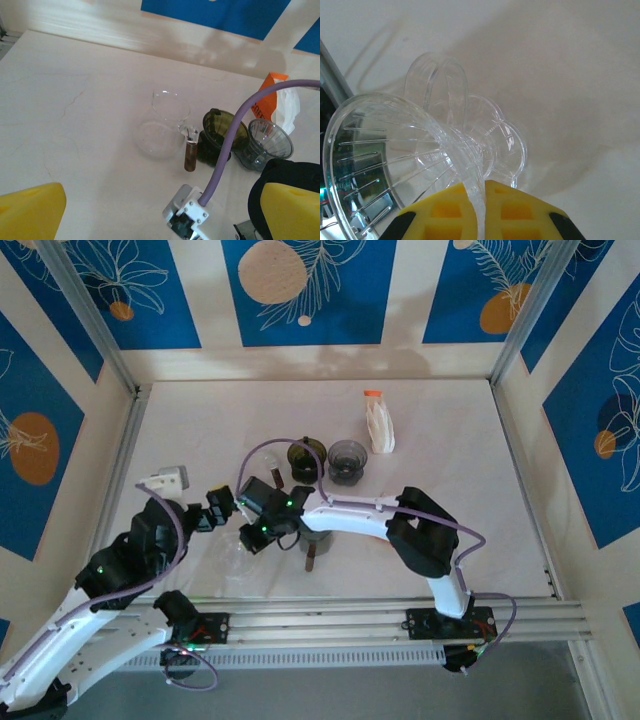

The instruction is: Place the coffee filter in the dripper

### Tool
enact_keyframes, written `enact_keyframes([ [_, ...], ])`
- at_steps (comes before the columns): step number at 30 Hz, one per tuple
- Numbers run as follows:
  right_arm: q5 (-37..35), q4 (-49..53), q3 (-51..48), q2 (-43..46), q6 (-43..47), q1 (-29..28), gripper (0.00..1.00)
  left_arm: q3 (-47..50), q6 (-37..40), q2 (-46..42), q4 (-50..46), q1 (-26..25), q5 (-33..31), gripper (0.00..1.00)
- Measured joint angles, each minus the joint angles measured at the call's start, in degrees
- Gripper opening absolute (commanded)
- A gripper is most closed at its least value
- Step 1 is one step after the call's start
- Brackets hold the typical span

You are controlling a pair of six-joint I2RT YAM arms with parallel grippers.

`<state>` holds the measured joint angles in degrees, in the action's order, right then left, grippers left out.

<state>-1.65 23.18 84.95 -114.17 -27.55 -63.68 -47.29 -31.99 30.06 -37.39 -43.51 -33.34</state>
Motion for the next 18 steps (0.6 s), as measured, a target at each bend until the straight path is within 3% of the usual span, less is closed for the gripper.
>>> enact_keyframes([
  [11, -2.89, -1.55, -0.57, 2.32, -2.99, 6.40, 0.00, 0.09, -0.61, -2.99, 0.52, 0.00, -2.54, 1.00],
  [18, -4.37, -0.48, -4.66, 12.61, -3.93, 11.13, 0.00, 0.48, -0.35, -2.84, 2.34, 0.00, -2.64, 1.00],
])
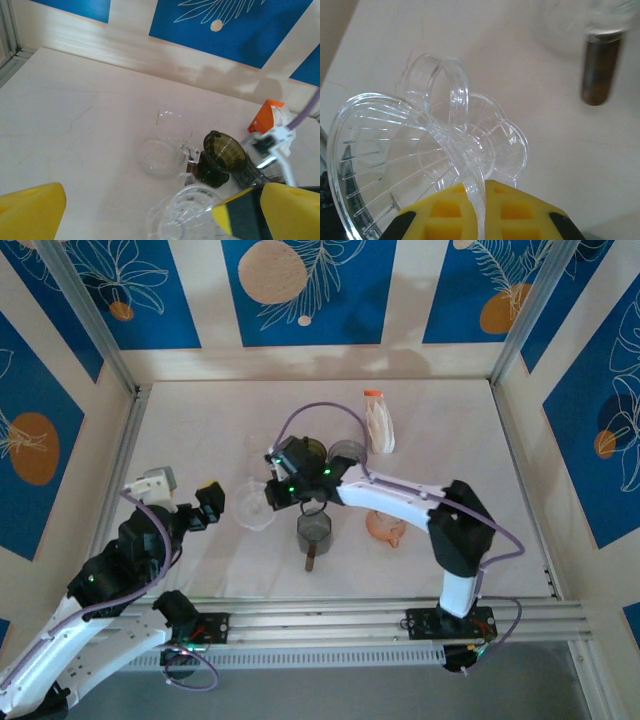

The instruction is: Place the coffee filter in the dripper

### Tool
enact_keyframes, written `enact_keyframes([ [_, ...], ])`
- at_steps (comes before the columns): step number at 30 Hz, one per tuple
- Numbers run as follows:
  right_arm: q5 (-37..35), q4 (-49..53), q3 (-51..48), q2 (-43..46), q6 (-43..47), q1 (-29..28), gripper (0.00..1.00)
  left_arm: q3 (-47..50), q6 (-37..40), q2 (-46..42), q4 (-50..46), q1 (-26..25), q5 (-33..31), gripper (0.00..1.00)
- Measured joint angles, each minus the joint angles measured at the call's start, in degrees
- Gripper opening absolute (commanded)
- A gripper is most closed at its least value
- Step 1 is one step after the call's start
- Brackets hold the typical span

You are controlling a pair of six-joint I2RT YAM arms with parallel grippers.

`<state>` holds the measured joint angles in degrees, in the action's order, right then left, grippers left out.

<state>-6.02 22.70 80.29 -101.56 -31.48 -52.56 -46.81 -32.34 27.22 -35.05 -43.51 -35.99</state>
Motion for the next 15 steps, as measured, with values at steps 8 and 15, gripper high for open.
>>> enact_keyframes([
  [8, 0.17, 11.76, -0.83, 14.29, -0.44, 5.79, 0.00, 2.25, 1.01, 8.57, 6.93, 0.02, 7.04, 1.00],
  [15, 3.89, 24.48, -1.75, 18.71, -1.11, 8.79, 0.00, 3.69, 0.98, 17.90, 11.17, 0.02, 13.20, 1.00],
])
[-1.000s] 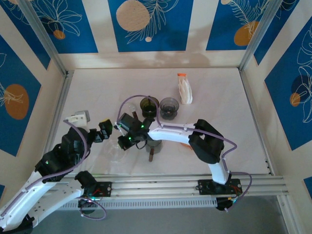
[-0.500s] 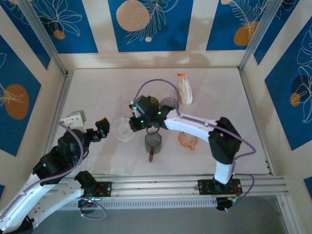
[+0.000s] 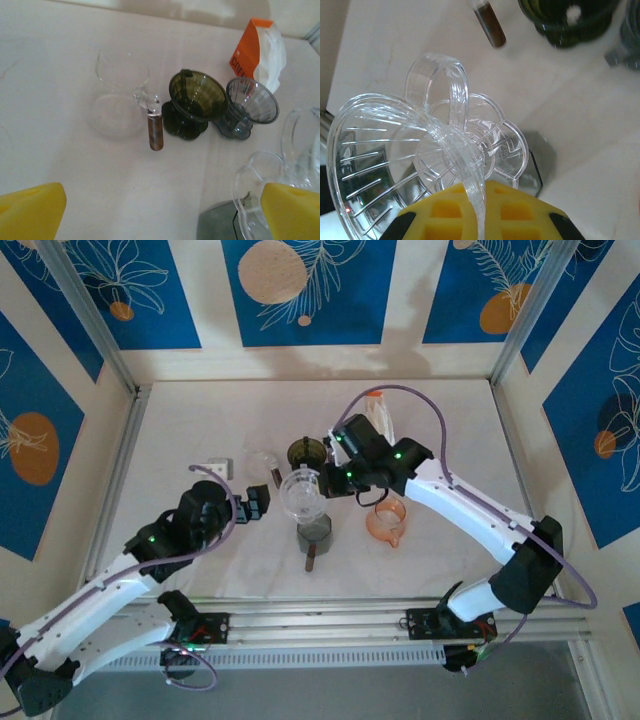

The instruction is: Place the coffee filter in the dripper

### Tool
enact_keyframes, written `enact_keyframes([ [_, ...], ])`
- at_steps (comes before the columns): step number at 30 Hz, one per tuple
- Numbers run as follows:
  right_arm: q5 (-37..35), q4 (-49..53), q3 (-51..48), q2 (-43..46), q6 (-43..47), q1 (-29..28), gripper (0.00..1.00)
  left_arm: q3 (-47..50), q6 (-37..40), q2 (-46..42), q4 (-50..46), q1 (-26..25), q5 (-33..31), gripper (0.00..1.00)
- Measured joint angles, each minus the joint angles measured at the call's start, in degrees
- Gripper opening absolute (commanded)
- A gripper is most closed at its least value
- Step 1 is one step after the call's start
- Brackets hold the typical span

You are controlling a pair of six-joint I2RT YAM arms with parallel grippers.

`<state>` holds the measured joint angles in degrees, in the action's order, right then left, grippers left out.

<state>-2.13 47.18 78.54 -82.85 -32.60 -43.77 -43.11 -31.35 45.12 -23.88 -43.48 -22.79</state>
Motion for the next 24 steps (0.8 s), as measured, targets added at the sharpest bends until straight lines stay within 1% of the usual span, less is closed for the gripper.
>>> enact_keyframes([
  [5, 2.91, 4.66, -0.61, -0.09, -0.57, 0.31, 0.00, 0.66, 0.00, 0.11, 2.03, 0.00, 1.20, 1.00],
  [9, 4.13, 5.40, -1.38, -0.31, -0.59, 0.31, 0.00, 1.22, 0.00, -0.74, 2.40, 0.00, 1.38, 1.00],
  [16, 3.56, 4.61, -4.02, -0.31, -0.52, 0.28, 0.00, 1.62, 0.00, -1.25, 2.45, 0.02, 1.38, 1.00],
  [24, 1.97, 3.21, -4.22, -0.44, -0.48, -0.15, 0.00, 1.86, 0.00, -1.25, 2.45, 0.04, 1.40, 1.00],
])
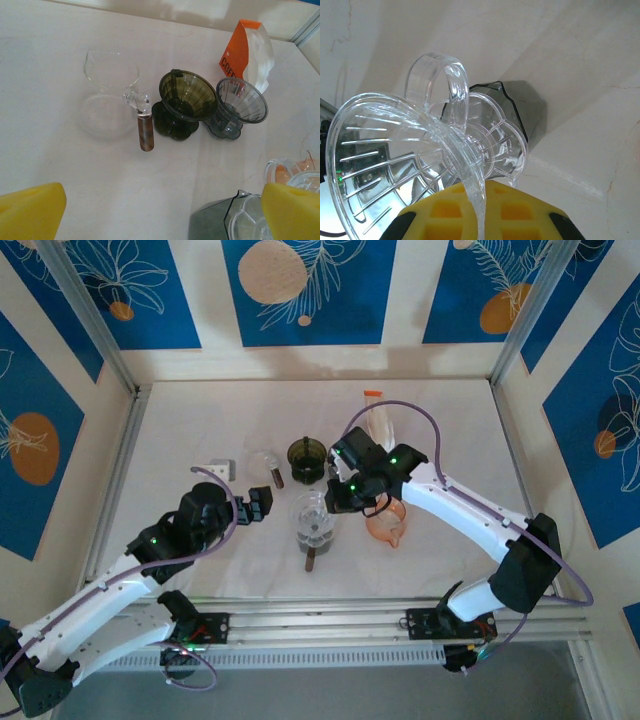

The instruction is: Place the coffee filter in the dripper

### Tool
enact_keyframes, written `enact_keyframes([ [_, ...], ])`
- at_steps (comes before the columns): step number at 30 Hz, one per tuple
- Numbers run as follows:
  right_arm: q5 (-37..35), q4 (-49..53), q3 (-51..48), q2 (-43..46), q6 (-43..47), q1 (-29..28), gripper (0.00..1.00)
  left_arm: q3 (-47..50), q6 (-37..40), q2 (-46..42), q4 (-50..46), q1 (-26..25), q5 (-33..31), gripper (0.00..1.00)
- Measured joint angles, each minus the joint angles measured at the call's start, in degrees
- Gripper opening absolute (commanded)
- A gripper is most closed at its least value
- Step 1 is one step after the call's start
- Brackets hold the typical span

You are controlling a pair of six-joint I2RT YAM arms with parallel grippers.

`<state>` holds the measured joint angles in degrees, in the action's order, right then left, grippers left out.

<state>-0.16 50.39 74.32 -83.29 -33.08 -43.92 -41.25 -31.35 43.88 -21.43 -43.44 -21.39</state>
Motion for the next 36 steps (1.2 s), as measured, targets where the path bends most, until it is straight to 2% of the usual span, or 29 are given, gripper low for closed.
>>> enact_keyframes([
  [19, -1.55, -1.62, -0.87, -1.42, 0.61, 0.02, 0.00, 0.39, 0.00, 0.00, 0.02, 0.00, -0.02, 1.00],
  [23, -1.79, -1.95, -0.87, -1.42, 0.63, 0.02, 0.05, 0.39, 0.00, 0.00, 0.02, 0.02, -0.02, 1.00],
  [29, -2.25, -1.90, -0.98, -1.42, 0.52, 0.02, 0.24, 0.39, 0.00, 0.00, 0.02, 0.04, 0.00, 1.00],
  [33, -2.62, -2.01, -1.25, -1.33, 0.35, 0.02, 0.51, 0.39, 0.00, 0.02, 0.02, 0.04, 0.04, 1.00],
  [36, -3.06, -1.99, -1.42, -1.14, 0.70, 0.02, 0.61, 0.42, 0.00, 0.11, 0.02, 0.04, 0.26, 1.00],
])
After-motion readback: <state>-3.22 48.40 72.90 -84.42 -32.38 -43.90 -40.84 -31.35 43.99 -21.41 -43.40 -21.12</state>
